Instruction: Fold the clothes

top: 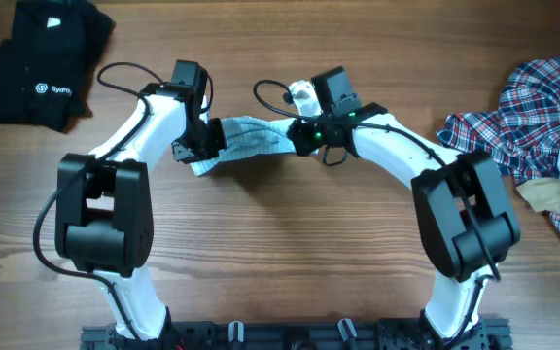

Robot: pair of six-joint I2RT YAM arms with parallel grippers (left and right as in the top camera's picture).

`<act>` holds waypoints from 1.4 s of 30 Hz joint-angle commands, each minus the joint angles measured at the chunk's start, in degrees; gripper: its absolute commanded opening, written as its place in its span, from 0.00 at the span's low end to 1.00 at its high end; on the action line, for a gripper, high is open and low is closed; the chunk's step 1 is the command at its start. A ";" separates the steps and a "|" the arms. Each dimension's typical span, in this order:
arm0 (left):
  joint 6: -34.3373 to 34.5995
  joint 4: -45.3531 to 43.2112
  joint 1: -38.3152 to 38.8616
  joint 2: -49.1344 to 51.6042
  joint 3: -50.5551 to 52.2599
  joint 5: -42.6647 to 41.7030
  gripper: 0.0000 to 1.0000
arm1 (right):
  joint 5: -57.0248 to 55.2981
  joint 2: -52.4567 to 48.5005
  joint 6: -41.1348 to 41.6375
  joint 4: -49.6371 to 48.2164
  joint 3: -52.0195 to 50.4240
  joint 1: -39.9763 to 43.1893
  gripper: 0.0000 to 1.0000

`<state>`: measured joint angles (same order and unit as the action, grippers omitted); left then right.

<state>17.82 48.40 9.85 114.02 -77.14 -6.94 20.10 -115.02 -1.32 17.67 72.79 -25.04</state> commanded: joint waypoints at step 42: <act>2.23 -13.07 6.62 -4.98 -3.87 -16.61 0.20 | -8.98 -8.79 1.99 -6.51 0.39 2.54 0.04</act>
<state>17.37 38.68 14.72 108.84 -80.58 -20.73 4.84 -120.36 -0.62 10.57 74.41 -21.96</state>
